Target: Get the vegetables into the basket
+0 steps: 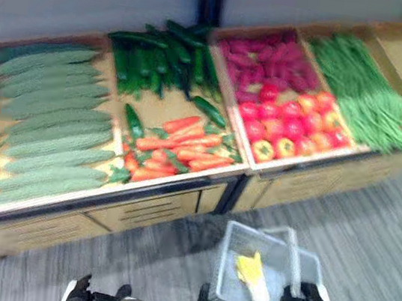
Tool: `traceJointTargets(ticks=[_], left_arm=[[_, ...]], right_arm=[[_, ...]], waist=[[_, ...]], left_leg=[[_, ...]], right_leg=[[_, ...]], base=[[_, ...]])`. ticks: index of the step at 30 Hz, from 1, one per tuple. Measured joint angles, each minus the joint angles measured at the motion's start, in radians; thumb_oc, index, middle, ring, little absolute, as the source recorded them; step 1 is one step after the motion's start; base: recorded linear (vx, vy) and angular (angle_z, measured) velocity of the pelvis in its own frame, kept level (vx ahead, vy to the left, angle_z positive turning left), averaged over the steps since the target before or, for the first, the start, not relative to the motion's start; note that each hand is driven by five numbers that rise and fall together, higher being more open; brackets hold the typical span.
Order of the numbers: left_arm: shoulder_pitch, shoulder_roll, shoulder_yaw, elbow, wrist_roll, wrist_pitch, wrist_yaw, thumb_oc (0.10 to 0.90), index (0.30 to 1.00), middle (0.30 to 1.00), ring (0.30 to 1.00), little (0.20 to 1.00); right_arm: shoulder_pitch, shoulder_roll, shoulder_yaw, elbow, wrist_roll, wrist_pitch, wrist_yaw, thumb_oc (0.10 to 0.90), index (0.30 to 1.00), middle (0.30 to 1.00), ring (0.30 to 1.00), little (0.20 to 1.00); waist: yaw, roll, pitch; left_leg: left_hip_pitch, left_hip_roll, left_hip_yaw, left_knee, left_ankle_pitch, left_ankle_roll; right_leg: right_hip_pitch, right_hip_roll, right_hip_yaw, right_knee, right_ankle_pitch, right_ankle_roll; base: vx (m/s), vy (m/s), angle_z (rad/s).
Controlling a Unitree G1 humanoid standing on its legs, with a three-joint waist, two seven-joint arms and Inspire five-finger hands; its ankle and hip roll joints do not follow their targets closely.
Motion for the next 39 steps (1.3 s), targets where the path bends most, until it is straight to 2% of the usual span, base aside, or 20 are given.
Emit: traceJointTargets(ticks=[1,3,4,5,6,7,8,9,10,11,15,16,18,22,28,30,34,35,37,39], left_arm=[[0.016,-0.006,0.009,0.013,0.000,0.017,-0.001,0.900,1.000,1.000,1.000,1.000],[0.024,-0.021,0.015,0.024,0.000,0.027,-0.002,0.900,1.000,1.000,1.000,1.000],[0.026,-0.044,0.014,0.020,0.001,0.026,0.004,0.900,1.000,1.000,1.000,1.000],[0.020,-0.047,0.015,0.016,0.000,0.026,0.003,0.900,1.000,1.000,1.000,1.000],[0.009,-0.059,0.016,0.012,0.000,0.025,0.003,0.900,1.000,1.000,1.000,1.000],[0.004,-0.067,0.019,0.009,-0.001,0.015,0.008,0.900,1.000,1.000,1.000,1.000],[-0.006,-0.060,0.025,-0.005,-0.005,0.010,0.015,0.900,1.000,1.000,1.000,1.000],[-0.014,-0.063,0.024,-0.007,-0.011,0.011,0.013,0.900,1.000,1.000,1.000,1.000],[-0.037,-0.071,0.025,-0.008,-0.012,0.010,0.006,0.900,1.000,1.000,1.000,1.000],[-0.040,-0.075,0.025,-0.006,-0.016,0.009,0.005,0.900,1.000,1.000,1.000,1.000],[-0.059,-0.087,0.030,-0.019,-0.071,-0.007,0.003,0.900,1.000,1.000,1.000,1.000],[-0.063,-0.087,0.030,-0.011,-0.073,-0.008,0.002,0.900,1.000,1.000,1.000,1.000],[-0.079,-0.083,0.037,0.002,-0.085,-0.008,0.003,0.900,1.000,1.000,1.000,1.000],[-0.065,-0.077,0.043,0.017,-0.089,-0.008,0.006,0.900,1.000,1.000,1.000,1.000],[-0.031,-0.067,0.054,0.017,-0.113,-0.008,0.029,0.900,1.000,1.000,1.000,1.000],[-0.038,-0.086,0.114,0.013,-0.152,-0.013,0.032,0.900,1.000,1.000,1.000,1.000],[-0.089,-0.108,0.407,0.014,-0.408,-0.047,0.098,0.900,1.000,1.000,1.000,1.000],[-0.087,-0.024,0.568,0.023,-0.503,-0.059,0.193,0.900,1.000,1.000,1.000,1.000],[-0.105,0.083,0.674,0.044,-0.502,-0.048,0.264,0.900,1.000,1.000,1.000,1.000],[-0.087,0.212,0.670,0.047,-0.499,-0.093,0.389,0.900,1.000,1.000,1.000,1.000]], right_arm=[[-0.016,-0.012,0.007,-0.006,0.000,-0.002,0.001,0.400,0.300,0.300,0.300,0.300],[-0.026,-0.019,0.011,0.017,0.000,-0.010,0.000,0.400,0.300,0.300,0.300,0.300],[-0.045,-0.015,0.018,0.068,0.000,-0.014,0.001,0.400,0.300,0.300,0.300,0.300],[-0.045,-0.012,0.023,0.080,0.000,-0.011,0.001,0.400,0.300,0.300,0.300,0.300],[-0.052,-0.013,0.021,0.091,0.000,-0.010,-0.002,0.400,0.300,0.300,0.300,0.300],[-0.035,-0.012,0.013,0.098,0.000,-0.012,0.000,0.400,0.300,0.300,0.300,0.300],[-0.025,-0.005,0.004,0.115,0.000,-0.013,0.000,0.400,0.300,0.300,0.300,0.300],[-0.029,-0.002,0.003,0.135,0.001,-0.005,-0.003,0.400,0.300,0.300,0.300,0.300],[-0.022,-0.001,-0.002,0.146,0.002,-0.007,-0.006,0.400,0.300,0.300,0.300,0.300],[-0.021,-0.001,-0.002,0.156,0.003,-0.002,-0.005,0.400,0.300,0.300,0.300,0.300],[-0.017,0.004,-0.028,0.205,0.035,0.018,-0.008,0.400,0.300,0.300,0.300,0.300],[-0.017,0.004,-0.028,0.206,0.040,0.021,-0.008,0.400,0.300,0.300,0.300,0.300],[-0.016,0.015,-0.027,0.207,0.041,0.019,-0.009,0.400,0.300,0.300,0.300,0.300],[-0.017,0.023,-0.028,0.241,0.046,0.025,-0.010,0.400,0.300,0.300,0.300,0.300],[-0.014,0.037,-0.028,0.256,0.052,0.027,-0.011,0.400,0.300,0.300,0.300,0.300],[-0.019,0.037,-0.029,0.257,0.052,0.026,-0.012,0.400,0.300,0.300,0.300,0.300],[-0.034,0.039,-0.035,0.251,0.046,0.018,-0.030,0.400,0.300,0.300,0.300,0.300],[-0.017,0.038,-0.035,0.242,0.038,0.022,-0.040,0.400,0.300,0.300,0.300,0.300],[-0.008,0.039,-0.026,0.236,0.024,0.025,-0.041,0.400,0.300,0.300,0.300,0.300],[0.030,0.036,-0.025,0.209,0.002,0.017,-0.050,0.400,0.300,0.300,0.300,0.300]], waist=[[-0.020,-0.002,0.004],[-0.041,0.003,0.011],[-0.049,0.001,0.012],[-0.051,0.001,0.015],[-0.050,0.028,0.032],[-0.054,0.045,0.038],[-0.052,0.035,0.051],[-0.053,0.037,0.052],[-0.058,0.030,0.055],[-0.060,0.030,0.055],[-0.062,0.048,0.046],[-0.062,0.048,0.047],[-0.055,0.038,0.047],[-0.051,0.038,0.047],[-0.050,0.044,0.044],[-0.050,0.046,0.043],[-0.050,0.047,0.014],[-0.050,0.046,-0.044],[-0.049,0.041,-0.057],[-0.048,0.031,-0.077]], left_leg=[[0.041,-0.008,0.085,-0.033,-0.021,-0.011],[0.118,-0.051,0.069,-0.095,-0.063,-0.012],[0.146,-0.090,0.049,-0.145,-0.095,-0.017],[0.146,-0.103,0.062,-0.170,-0.091,-0.013],[0.150,-0.080,0.054,-0.208,-0.082,-0.007],[0.147,-0.037,0.042,-0.226,-0.080,-0.024],[0.158,-0.017,0.044,-0.231,-0.079,-0.023],[0.148,-0.013,0.051,-0.221,-0.085,-0.016],[0.127,-0.041,0.056,-0.206,-0.085,-0.016],[0.132,-0.050,0.055,-0.205,-0.085,-0.016],[0.121,-0.064,0.055,-0.187,-0.088,0.001],[0.116,-0.063,0.055,-0.179,-0.097,0.012],[0.100,-0.095,0.060,-0.171,-0.111,0.041],[0.101,-0.146,0.068,-0.184,-0.115,0.090],[0.119,-0.153,0.069,-0.190,-0.111,0.094],[0.127,-0.153,0.069,-0.190,-0.112,0.094],[0.134,-0.153,0.067,-0.188,-0.126,0.096],[0.139,-0.150,0.066,-0.191,-0.128,0.093],[0.157,-0.150,0.067,-0.193,-0.121,0.082],[0.166,-0.144,0.072,-0.201,-0.125,0.080]], right_leg=[[0.023,0.011,0.003,-0.040,0.028,-0.001],[0.066,0.031,0.010,-0.099,0.060,-0.011],[0.098,0.045,0.019,-0.170,0.086,0.021],[0.102,0.046,0.010,-0.199,0.077,0.081],[0.088,0.045,-0.054,-0.147,-0.020,0.156],[0.037,0.042,-0.045,-0.043,-0.018,0.051],[0.043,0.039,-0.043,-0.042,0.007,0.020],[0.046,0.043,-0.045,-0.066,0.008,0.025],[0.057,0.035,-0.041,-0.122,0.036,0.063],[0.068,0.035,-0.041,-0.139,0.061,0.069],[0.074,0.033,-0.048,-0.161,0.083,0.063],[0.069,0.032,-0.048,-0.159,0.084,0.063],[0.043,0.000,-0.034,-0.136,0.090,0.074],[0.034,-0.045,0.006,-0.129,0.118,0.112],[0.075,-0.047,0.002,-0.183,0.148,0.094],[0.101,-0.044,0.002,-0.219,0.161,0.095],[0.133,-0.041,0.002,-0.268,0.176,0.105],[0.141,-0.037,0.002,-0.275,0.176,0.106],[0.159,-0.035,0.003,-0.287,0.177,0.104],[0.168,-0.030,0.005,-0.294,0.179,0.105]], base=[[0.01,-0.038,-0.03],[0.02,-0.009,-0.13],[0.02,0.064,-0.24],[0.03,0.151,-0.22],[0.02,0.114,-0.11],[0.01,0.135,-0.05],[0.00,0.100,-0.11],[0.00,0.188,-0.17],[-0.03,0.214,-0.21],[-0.05,0.221,-0.12],[-0.03,0.083,-0.01],[-0.03,0.051,-0.01],[-0.02,0.044,-0.02],[-0.01,0.022,0.02],[0.00,0.003,0.01],[0.00,0.000,0.00],[0.05,0.002,0.00],[0.08,0.002,0.00],[0.04,-0.002,-0.04],[0.01,-0.001,-0.06]])
